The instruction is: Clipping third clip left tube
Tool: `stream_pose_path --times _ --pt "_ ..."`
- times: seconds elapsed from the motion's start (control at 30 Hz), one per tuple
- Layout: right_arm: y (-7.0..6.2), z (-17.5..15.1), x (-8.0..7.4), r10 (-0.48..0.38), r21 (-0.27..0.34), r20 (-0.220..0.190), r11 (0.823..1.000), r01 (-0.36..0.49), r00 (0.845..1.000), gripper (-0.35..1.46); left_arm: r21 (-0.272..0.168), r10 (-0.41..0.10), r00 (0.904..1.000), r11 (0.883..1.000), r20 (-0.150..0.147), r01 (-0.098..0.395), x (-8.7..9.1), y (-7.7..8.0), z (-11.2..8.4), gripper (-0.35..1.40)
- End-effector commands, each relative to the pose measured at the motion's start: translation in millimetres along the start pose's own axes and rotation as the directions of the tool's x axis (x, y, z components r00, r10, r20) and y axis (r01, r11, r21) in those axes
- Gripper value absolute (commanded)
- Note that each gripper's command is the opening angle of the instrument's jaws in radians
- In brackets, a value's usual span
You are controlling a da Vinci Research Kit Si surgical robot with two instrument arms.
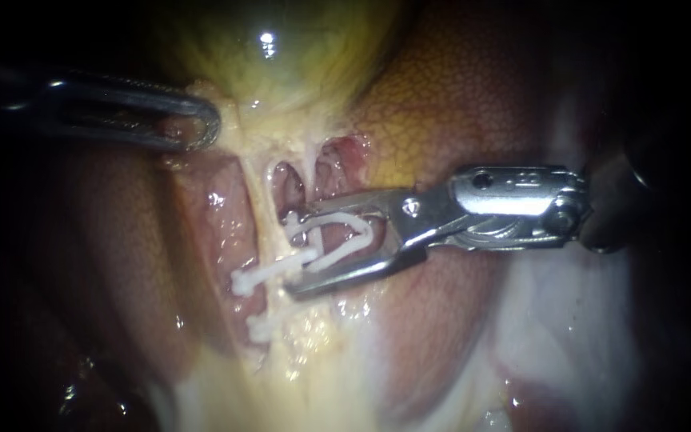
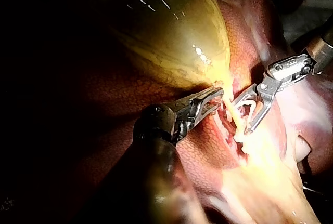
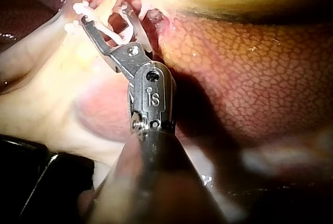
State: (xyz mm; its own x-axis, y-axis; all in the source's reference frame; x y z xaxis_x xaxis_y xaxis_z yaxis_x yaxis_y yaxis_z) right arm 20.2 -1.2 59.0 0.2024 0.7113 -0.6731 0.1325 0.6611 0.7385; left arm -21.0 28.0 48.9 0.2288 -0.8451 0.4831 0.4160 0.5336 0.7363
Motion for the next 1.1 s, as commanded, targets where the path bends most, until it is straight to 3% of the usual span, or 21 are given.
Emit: stream_pose_path --times 0.03,0.2,0.53,1.1 --pt "0.2 0.2 0.1 0.002 0.004 -0.005 1.000 -0.002 1.000 0.44 0.000 0.000 1.0000 1.000 0.000 0.000 0.0 0.0 0.0 -0.35" --pt "0.6 1.0 0.3 0.033 0.026 -0.049 0.999 -0.032 0.998 0.44 0.000 0.000 1.0000 1.000 0.000 0.000 0.0 0.1 0.1 -0.35" --pt "0.5 2.2 0.8 0.052 0.136 -0.133 0.990 -0.034 0.990 0.44 -0.002 0.001 1.0000 1.000 0.001 -0.001 0.0 0.3 0.1 -0.35" --pt "-2.3 2.3 5.0 0.085 0.223 -0.209 0.974 -0.038 0.974 0.42 -0.002 0.002 1.0000 1.000 0.001 -0.002 0.1 0.4 0.2 -0.35"
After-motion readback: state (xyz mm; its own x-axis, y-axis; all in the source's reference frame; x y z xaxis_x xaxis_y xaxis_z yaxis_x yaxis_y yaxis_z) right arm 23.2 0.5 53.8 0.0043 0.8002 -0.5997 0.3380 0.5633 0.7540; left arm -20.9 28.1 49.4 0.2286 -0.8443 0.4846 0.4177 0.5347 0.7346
